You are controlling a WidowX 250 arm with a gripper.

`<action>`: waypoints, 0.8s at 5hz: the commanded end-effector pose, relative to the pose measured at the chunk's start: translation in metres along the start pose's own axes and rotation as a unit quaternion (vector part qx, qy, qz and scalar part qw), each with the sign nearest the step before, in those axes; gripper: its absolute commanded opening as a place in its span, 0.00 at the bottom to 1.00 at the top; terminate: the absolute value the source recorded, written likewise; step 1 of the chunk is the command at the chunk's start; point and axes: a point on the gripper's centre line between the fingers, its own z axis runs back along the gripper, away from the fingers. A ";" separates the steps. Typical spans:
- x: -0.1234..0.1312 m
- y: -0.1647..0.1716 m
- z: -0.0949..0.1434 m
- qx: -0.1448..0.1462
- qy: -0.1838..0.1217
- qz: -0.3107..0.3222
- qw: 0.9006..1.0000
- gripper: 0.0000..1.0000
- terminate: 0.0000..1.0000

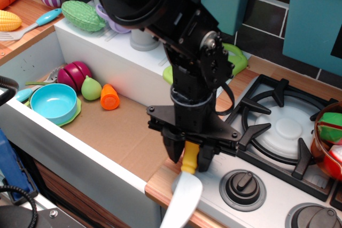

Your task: Put knife on cutting board

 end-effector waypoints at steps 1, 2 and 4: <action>0.015 0.004 0.010 0.002 -0.005 -0.012 1.000 0.00 0.00; 0.029 0.014 0.024 0.027 -0.001 -0.027 0.999 0.00 0.00; 0.075 0.033 0.038 0.058 -0.018 -0.081 0.995 0.00 0.00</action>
